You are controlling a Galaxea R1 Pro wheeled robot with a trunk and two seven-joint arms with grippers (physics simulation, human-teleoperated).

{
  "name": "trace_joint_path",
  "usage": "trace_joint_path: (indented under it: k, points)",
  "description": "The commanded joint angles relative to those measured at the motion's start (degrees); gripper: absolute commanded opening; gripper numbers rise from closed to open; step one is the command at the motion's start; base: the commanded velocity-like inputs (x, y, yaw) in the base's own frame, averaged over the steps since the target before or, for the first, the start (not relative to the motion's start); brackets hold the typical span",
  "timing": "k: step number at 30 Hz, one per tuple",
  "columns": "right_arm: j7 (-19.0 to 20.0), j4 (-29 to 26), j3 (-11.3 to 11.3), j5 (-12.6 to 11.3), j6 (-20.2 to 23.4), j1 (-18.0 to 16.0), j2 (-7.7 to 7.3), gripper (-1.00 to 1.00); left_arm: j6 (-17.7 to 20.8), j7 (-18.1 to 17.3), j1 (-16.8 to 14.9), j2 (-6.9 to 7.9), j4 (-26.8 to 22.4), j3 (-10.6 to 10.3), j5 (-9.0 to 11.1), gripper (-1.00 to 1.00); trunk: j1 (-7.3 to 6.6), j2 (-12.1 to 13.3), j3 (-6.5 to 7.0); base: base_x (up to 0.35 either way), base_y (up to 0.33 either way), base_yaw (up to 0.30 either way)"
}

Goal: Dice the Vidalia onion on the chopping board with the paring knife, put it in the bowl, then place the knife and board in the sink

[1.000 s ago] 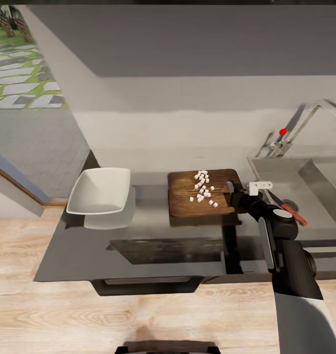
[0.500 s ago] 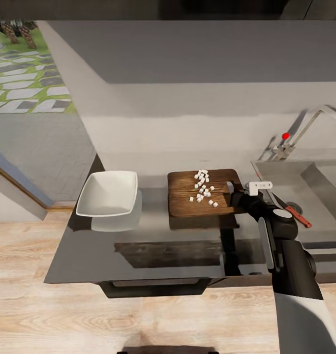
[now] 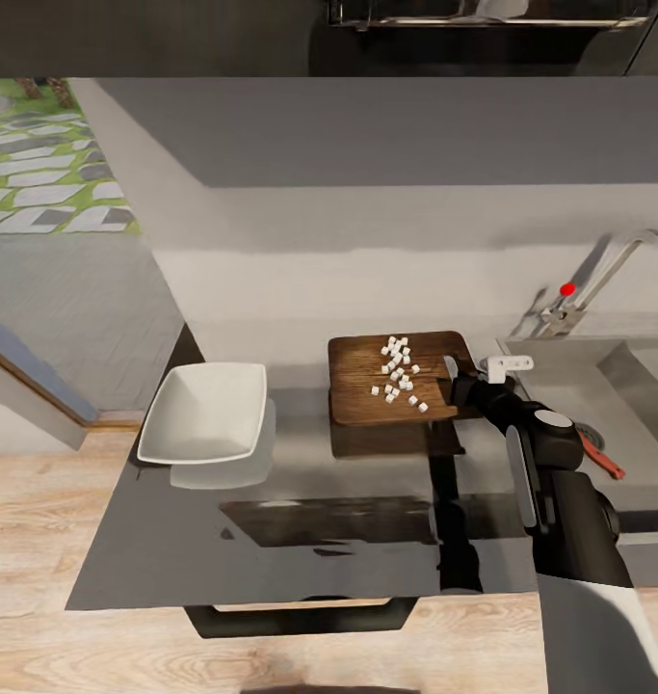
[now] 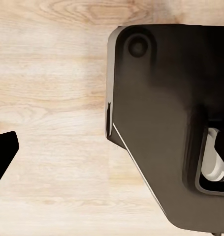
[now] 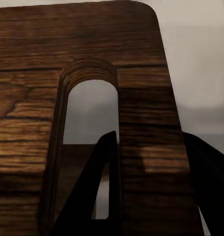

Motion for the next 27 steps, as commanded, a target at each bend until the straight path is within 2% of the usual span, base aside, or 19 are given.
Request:
trace_joint_path:
  k: [1, 5, 10, 18, 27]
  points:
    - [0.47, -0.07, -0.05, 0.50, 0.27, -0.04, 0.01, -1.00, -0.09, -0.17, 0.02, 0.06, -0.05, -0.16, 0.61, 1.00, 0.04, -0.09, 0.01, 0.015, 0.000, 0.000]
    - [0.47, -0.07, -0.06, 0.45, 0.27, -0.04, 0.01, -1.00, -0.09, -0.17, 0.02, 0.06, -0.05, -0.16, 0.61, 1.00, 0.04, -0.09, 0.37, -0.054, 0.000, 0.000]
    - [0.47, -0.07, -0.06, 0.48, 0.27, -0.04, 0.01, -1.00, -0.09, -0.17, 0.02, 0.06, -0.05, -0.16, 0.61, 1.00, 0.04, -0.09, 0.82, -0.224, 0.000, 0.000]
    - [0.47, -0.07, -0.02, 0.48, 0.27, -0.04, 0.01, -1.00, -0.09, -0.17, 0.02, 0.06, -0.05, -0.16, 0.61, 1.00, 0.04, -0.09, 1.54, -0.017, 0.008, 0.000]
    - [0.47, -0.07, -0.04, 0.46, 0.27, -0.04, 0.01, -1.00, -0.09, -0.17, 0.02, 0.06, -0.05, -0.15, 0.61, 1.00, 0.04, -0.09, 2.34, 0.000, 0.187, 0.000]
